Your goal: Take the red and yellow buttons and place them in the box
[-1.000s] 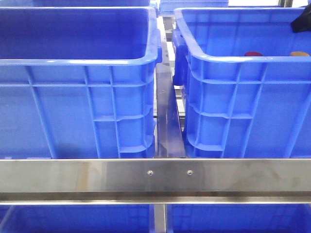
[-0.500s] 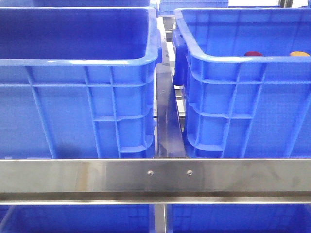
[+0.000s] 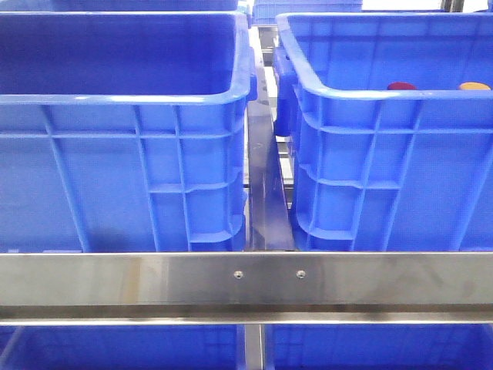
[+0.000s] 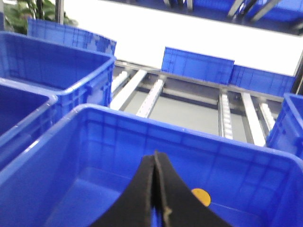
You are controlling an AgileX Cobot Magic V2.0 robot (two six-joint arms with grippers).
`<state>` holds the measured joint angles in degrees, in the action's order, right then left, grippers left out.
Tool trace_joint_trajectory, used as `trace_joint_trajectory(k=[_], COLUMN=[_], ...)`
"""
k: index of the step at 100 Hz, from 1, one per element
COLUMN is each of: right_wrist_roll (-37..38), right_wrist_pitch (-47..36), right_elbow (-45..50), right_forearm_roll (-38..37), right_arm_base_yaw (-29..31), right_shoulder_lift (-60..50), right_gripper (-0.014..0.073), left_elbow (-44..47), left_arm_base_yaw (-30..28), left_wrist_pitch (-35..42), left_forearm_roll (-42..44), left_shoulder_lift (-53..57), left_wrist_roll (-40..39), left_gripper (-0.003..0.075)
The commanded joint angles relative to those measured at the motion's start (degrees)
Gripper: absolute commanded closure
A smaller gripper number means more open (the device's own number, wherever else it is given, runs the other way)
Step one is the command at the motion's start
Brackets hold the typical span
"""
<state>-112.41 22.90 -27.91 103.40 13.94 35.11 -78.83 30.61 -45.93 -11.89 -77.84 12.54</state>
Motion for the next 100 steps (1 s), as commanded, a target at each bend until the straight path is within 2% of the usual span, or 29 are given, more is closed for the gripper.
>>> trace_joint_trajectory(k=[1, 31, 45, 74, 100], right_wrist_roll=[0.5, 0.5, 0.5, 0.5, 0.5], right_wrist_pitch=[1.7, 2.5, 2.5, 2.5, 2.5], right_elbow=[0.7, 5.7, 5.8, 5.8, 5.8], right_forearm_roll=[6.6, 6.6, 6.6, 6.6, 6.6], right_arm_base_yaw=[0.4, 0.4, 0.4, 0.4, 0.4], right_shoulder_lift=[-3.6, -10.1, -10.1, -10.1, -10.1], right_gripper=[0.0662, 0.0662, 0.0662, 0.0662, 0.0662], left_elbow=[4.1, 28.3, 38.1, 49.3, 50.5], left_arm_base_yaw=[0.5, 0.5, 0.5, 0.5, 0.5], left_wrist_pitch=[9.3, 29.7, 36.0, 38.7, 37.5], left_forearm_roll=[0.0, 0.0, 0.0, 0.0, 0.0], left_shoulder_lift=[6.1, 23.8, 32.0, 43.9, 45.8], left_wrist_roll=[-1.5, -1.5, -1.5, -1.5, -1.5], left_gripper=[0.0739, 0.0739, 0.0739, 0.0739, 0.0739])
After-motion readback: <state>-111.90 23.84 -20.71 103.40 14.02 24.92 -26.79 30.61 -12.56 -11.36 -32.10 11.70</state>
